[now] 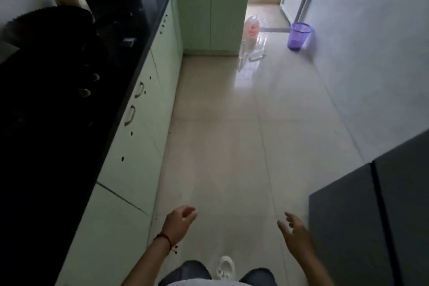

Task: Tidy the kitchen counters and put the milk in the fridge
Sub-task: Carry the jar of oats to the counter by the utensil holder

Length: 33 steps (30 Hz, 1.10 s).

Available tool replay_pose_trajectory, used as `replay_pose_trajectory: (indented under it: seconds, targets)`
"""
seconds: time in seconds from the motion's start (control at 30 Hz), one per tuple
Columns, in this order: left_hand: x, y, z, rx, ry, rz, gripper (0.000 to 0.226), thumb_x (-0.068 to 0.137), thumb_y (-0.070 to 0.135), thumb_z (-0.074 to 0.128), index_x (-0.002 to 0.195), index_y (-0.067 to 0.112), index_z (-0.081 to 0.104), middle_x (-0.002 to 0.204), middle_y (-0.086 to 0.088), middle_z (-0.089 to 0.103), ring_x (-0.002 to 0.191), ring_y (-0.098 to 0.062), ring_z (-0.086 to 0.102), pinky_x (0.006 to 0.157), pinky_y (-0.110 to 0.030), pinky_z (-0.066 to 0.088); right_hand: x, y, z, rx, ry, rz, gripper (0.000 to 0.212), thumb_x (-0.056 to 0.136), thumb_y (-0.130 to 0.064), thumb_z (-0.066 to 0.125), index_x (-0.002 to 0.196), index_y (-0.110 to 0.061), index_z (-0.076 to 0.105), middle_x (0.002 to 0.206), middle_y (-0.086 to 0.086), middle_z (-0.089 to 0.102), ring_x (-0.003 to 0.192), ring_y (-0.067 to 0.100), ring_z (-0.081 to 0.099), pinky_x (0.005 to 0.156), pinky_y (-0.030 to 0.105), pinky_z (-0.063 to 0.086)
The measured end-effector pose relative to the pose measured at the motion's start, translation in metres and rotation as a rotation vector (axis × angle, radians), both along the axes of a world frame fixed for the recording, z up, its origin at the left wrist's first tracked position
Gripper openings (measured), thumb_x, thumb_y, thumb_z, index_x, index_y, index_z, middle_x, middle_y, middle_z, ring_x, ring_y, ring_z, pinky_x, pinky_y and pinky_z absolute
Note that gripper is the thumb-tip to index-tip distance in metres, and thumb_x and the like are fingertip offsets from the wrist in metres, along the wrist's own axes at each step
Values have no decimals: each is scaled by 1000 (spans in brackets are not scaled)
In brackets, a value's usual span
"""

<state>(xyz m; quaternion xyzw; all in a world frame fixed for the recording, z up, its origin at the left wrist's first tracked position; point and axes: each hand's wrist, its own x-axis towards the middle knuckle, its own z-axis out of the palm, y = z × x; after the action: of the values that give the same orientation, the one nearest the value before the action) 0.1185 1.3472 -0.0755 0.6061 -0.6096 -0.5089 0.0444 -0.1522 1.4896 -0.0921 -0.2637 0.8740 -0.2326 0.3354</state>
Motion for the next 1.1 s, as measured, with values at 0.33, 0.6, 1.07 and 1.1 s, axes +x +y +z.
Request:
replay_pose_trajectory:
  seconds: [0.33,0.6,1.07,1.1]
  targets:
    - [-57,-103,-30,30,-137,95,25,86,15,58,105,0,64,110,-17,67,97,-21,60,78,-20,37,-95,-116,-13,70,-96,5,42,90,-22,54,127,-4,49,128,19,57,115,31,55,93,34,42]
    - [-123,-243,-50,87,-163,156,25,86,14,58,104,-2,64,111,-19,66,102,-26,60,84,-27,41,-183,-286,0,67,-90,20,41,90,-23,53,128,-6,48,127,17,57,114,30,55,91,32,42]
    - [-383,-565,-14,-23,5,56,26,87,20,56,106,4,64,106,-18,68,102,-29,62,82,-26,42,-354,-503,-14,114,-103,-38,39,90,-23,53,126,-6,50,125,17,59,110,30,57,89,33,42]
    - [-396,-581,-17,-17,9,74,25,87,19,57,105,4,64,106,-18,68,101,-29,62,82,-26,42,-370,-521,-16,120,-104,-27,39,90,-23,53,125,-6,50,125,16,59,110,30,57,89,33,42]
